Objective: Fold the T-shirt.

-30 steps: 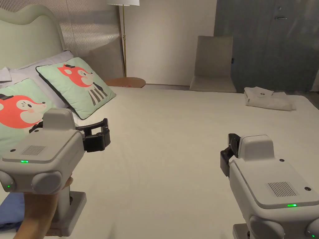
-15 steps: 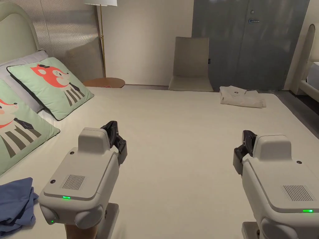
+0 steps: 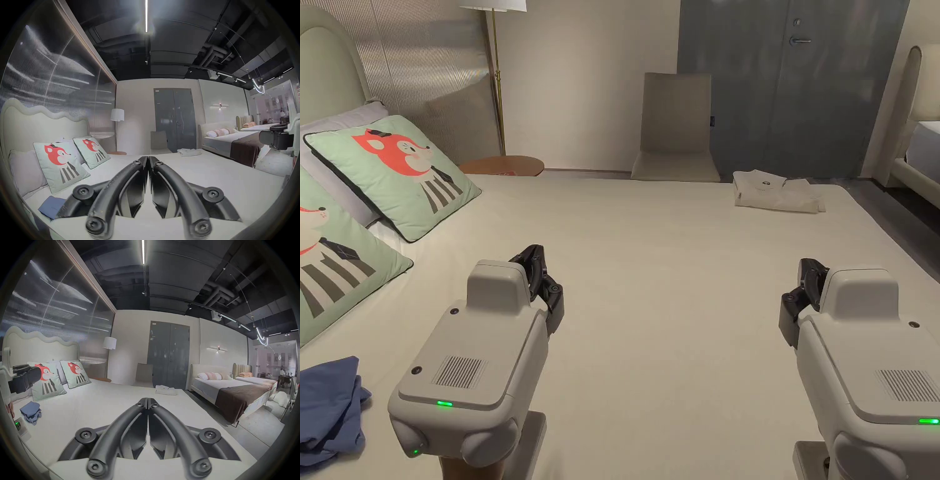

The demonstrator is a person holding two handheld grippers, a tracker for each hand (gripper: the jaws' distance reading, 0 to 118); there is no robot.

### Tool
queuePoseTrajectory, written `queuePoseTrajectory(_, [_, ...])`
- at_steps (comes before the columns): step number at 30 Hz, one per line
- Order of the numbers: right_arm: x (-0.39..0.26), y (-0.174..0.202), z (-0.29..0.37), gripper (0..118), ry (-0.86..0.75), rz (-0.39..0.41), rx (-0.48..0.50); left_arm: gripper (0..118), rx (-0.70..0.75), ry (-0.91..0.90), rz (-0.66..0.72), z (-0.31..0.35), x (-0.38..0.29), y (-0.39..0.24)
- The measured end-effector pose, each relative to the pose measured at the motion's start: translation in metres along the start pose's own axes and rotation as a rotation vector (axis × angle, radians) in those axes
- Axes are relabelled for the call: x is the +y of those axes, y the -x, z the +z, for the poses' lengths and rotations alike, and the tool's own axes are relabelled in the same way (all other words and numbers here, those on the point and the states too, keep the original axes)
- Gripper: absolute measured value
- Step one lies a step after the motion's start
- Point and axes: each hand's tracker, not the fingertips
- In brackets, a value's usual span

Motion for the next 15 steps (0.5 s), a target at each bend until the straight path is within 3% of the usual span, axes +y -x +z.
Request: queuePoseTrajectory(15, [-0.0049, -0.0034, -0.005, 0, -0.004, -0.004, -0.008, 0, -0.002, 0.005, -0.001, 0.0051, -0.001, 0.0021])
